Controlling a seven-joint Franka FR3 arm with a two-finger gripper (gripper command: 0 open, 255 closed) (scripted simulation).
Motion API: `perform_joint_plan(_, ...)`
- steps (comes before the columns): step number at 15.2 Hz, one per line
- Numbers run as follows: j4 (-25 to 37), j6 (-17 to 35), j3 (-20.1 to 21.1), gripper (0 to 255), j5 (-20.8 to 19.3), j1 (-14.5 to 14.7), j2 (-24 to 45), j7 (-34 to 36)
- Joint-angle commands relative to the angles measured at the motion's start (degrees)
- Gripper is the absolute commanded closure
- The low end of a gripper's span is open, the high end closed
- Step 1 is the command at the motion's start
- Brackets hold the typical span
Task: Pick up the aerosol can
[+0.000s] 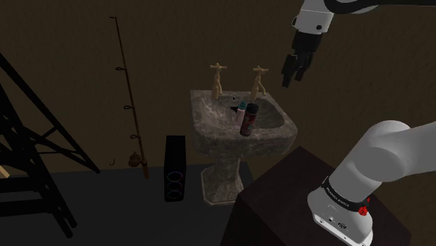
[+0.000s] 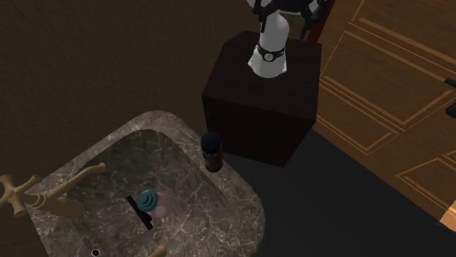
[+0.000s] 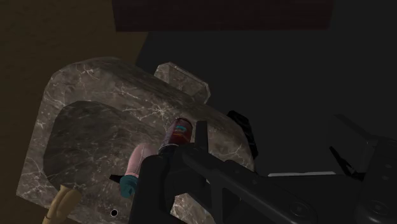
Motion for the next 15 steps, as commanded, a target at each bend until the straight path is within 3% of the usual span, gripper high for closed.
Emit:
perform_joint_plan(1,0.00,0.00,0.00,0,0.00,0.00,0.00,0.00)
perform_joint_plan(15,3.49,21.42,-7.50,0,1.78,-4.15,26.36,-4.32)
